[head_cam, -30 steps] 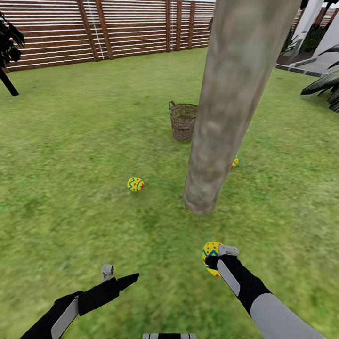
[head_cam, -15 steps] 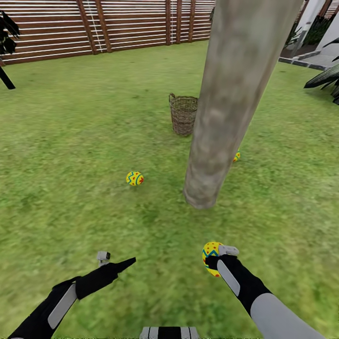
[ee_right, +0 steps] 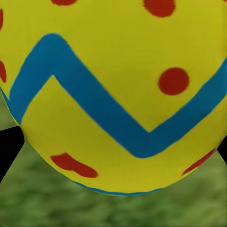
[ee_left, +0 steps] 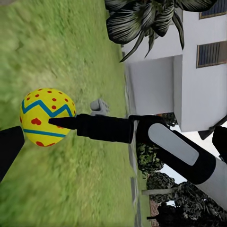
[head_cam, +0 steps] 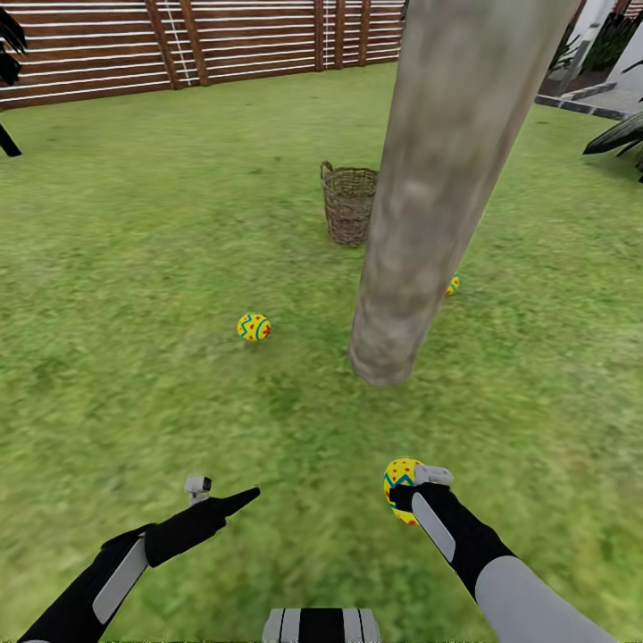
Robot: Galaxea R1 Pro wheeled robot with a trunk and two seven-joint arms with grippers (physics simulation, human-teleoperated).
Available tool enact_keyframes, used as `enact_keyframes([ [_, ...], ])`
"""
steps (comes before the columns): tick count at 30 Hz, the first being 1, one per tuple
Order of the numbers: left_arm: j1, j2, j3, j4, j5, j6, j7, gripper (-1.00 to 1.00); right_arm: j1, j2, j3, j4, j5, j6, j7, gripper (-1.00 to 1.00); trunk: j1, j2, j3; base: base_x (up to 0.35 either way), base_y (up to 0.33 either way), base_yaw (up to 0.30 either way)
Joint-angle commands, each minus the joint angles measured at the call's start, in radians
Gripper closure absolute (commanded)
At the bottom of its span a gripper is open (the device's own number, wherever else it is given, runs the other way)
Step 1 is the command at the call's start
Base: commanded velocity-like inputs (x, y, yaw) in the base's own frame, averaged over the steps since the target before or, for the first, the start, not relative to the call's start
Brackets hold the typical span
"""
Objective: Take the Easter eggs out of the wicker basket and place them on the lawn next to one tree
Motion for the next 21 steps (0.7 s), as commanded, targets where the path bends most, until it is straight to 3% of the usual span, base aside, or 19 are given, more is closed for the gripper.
enact_keyframes([
  [1,-0.001,0.001,-0.004,0.000,0.010,0.011,-0.001,-1.00,-0.001,-0.001,0.007,-0.002,-0.011,0.002,-0.007,1.00,0.004,-0.008,-0.006,0.000,0.000,0.000],
  [21,-0.001,-0.003,-0.004,0.001,0.010,0.010,0.000,-1.00,-0.001,-0.003,0.007,-0.003,-0.011,0.002,-0.006,1.00,0.080,-0.148,-0.101,0.000,0.000,0.000],
])
